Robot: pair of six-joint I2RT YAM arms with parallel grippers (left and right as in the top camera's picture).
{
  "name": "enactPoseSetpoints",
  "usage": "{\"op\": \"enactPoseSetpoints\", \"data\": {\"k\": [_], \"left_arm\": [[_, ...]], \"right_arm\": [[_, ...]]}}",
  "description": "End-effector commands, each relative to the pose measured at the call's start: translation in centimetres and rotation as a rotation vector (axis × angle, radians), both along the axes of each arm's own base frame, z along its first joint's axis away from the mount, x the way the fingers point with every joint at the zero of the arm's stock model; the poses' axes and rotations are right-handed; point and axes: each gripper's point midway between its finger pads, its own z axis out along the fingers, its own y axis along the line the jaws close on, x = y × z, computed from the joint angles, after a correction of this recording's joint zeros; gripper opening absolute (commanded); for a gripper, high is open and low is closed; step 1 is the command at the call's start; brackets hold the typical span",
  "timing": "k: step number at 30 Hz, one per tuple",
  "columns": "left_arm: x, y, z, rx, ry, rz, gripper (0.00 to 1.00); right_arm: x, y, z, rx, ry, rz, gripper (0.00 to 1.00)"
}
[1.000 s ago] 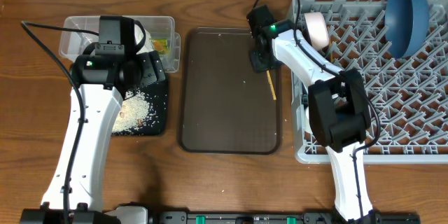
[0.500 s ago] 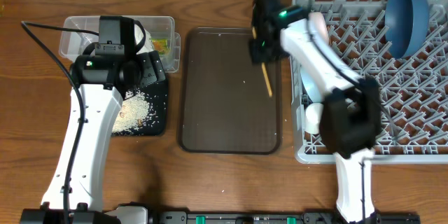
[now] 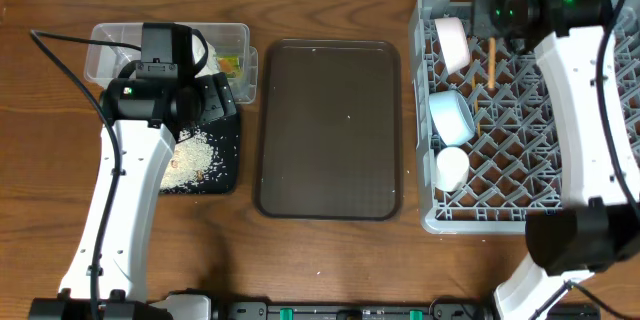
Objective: Sort waste into correct bins and load items into the dishwasher rack
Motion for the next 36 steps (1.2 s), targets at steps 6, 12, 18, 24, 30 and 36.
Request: {"op": "enactPoseSetpoints", "data": {"k": [6, 12, 18, 24, 30, 36], "left_arm": [[-0.1, 0.4, -0.3, 0.012, 0.012, 0.009, 0.91], [-0.1, 0.4, -0.3, 0.012, 0.012, 0.009, 0.91], [-0.1, 0.4, -0.3, 0.012, 0.012, 0.009, 0.91], [-0.1, 0.4, -0.3, 0.012, 0.012, 0.009, 0.91], [-0.1, 0.4, -0.3, 0.012, 0.012, 0.009, 0.91], [-0.1, 0.4, -0.3, 0.012, 0.012, 0.009, 0.91]], "right_arm": [[-0.5, -3.2, -7.5, 0.067, 0.125, 0.035, 0.01], [-0.9, -3.0, -11.1, 0.101, 0.147, 0.064, 0.01], [-1.0, -2.9, -11.7, 0.104, 0.151, 0.067, 0.46], [-1.4, -2.5, -11.4, 0.132, 0.163, 0.059, 0.74], [-2.1, -2.5, -8.7, 0.133, 0.147, 0.062, 0.77], [-4.2, -1.8, -4.1, 0.153, 0.098, 0.081, 0.78]]}}
